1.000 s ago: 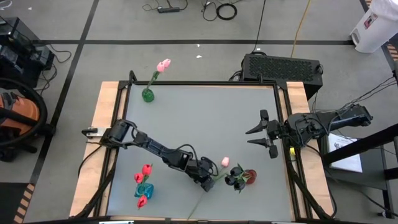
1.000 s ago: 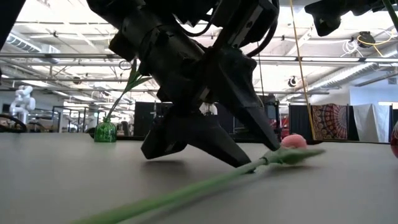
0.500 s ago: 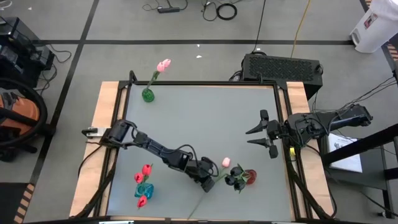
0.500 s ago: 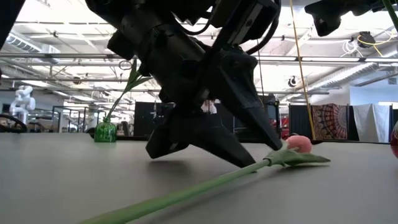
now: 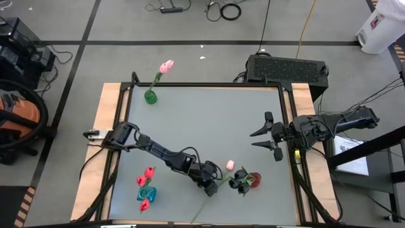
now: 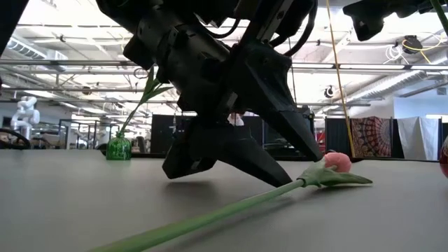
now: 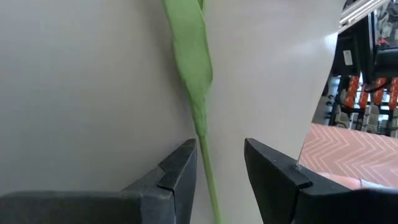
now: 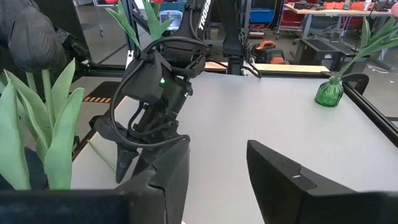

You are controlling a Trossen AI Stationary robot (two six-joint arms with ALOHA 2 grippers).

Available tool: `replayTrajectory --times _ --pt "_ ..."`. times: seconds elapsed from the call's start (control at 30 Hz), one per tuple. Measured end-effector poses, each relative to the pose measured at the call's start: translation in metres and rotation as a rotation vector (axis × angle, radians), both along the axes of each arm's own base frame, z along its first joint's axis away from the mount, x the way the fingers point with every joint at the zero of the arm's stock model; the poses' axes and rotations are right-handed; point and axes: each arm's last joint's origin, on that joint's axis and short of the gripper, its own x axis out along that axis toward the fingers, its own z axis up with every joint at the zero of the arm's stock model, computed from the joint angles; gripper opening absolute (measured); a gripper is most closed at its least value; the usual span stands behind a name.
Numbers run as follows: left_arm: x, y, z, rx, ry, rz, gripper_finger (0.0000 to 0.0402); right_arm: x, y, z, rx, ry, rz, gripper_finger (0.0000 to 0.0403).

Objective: Sort flowers into vase by color
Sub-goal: Put the pink flower into the green vase

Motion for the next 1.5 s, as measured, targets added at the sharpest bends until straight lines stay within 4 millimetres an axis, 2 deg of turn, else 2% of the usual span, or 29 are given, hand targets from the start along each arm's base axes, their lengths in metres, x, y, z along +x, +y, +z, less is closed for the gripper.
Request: replayTrajectory --times 0.5,1.13,1.5 --pt "-0.0011 -0.0024 -0.0001 -0.018 0.013 -0.002 0.0141 0.0000 0.0000 0.0001 0.000 -0.001 0.000 0.0153" --pt "-0.0009 -0.0007 -0.0010 0.036 -0.002 0.018 0.0141 0.0000 0.0000 0.0000 0.000 0.000 0.000 0.0153" --pt "-0.0008 -0.0005 -0.0010 0.086 -0.034 -0.026 0.0138 0.0000 0.0000 0.0000 0.000 0.000 0.000 0.0153"
